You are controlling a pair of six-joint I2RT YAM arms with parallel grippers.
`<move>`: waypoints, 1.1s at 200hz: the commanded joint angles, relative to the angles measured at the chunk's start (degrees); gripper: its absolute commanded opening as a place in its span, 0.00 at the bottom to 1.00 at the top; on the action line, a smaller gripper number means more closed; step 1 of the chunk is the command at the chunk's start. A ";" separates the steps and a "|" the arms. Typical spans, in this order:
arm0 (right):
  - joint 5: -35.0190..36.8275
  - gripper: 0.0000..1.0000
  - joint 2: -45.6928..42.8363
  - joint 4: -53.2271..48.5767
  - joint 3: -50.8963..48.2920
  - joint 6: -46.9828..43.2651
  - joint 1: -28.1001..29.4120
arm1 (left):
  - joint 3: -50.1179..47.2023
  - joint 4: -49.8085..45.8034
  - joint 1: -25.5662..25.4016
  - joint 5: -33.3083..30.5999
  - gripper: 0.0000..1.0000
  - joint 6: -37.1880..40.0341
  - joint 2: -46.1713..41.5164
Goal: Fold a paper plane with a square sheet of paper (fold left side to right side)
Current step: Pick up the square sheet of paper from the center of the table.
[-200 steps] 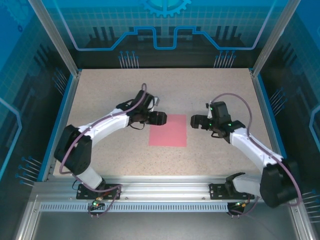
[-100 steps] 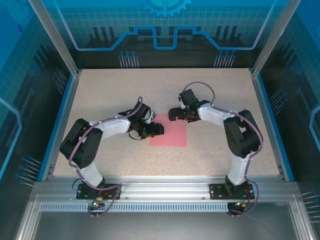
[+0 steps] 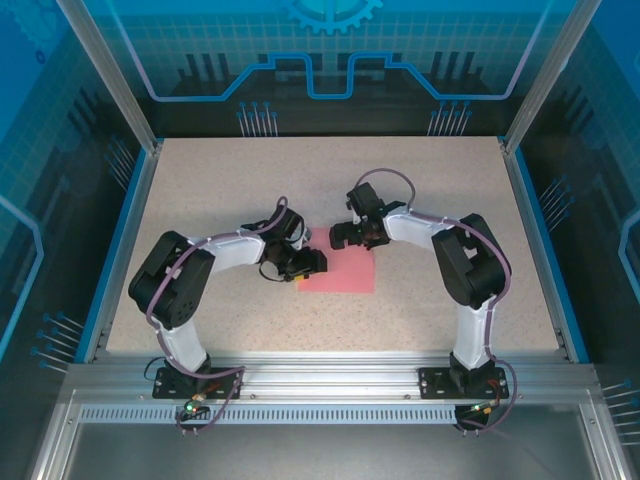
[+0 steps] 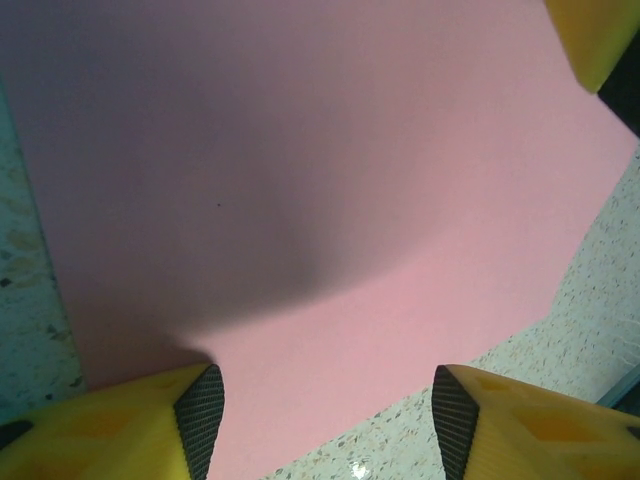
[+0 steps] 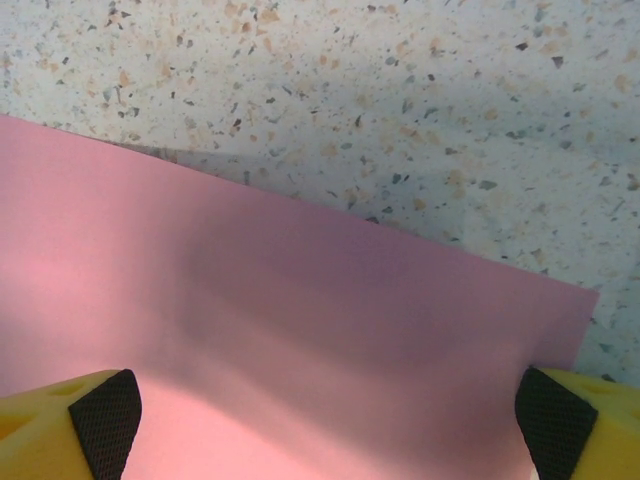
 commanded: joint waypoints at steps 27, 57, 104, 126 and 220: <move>-4.32 0.94 -3.63 -4.77 -3.29 0.13 2.51 | 0.57 -1.92 -0.22 -1.16 0.62 -0.56 1.46; -6.14 0.83 -4.95 -5.60 -3.84 -0.45 3.20 | 0.63 -0.18 -0.29 -0.49 0.62 -1.07 0.63; -8.38 0.57 -6.30 -5.94 -3.24 -1.41 3.23 | 0.14 2.29 -0.03 0.26 0.63 -0.54 -2.43; -9.90 0.46 -7.49 -5.39 -3.15 -1.89 3.06 | -0.34 2.54 0.99 0.15 0.66 0.65 -5.34; -32.61 0.34 -28.34 3.56 -10.48 -7.20 -6.29 | -9.29 21.10 13.32 11.38 0.84 3.77 -26.02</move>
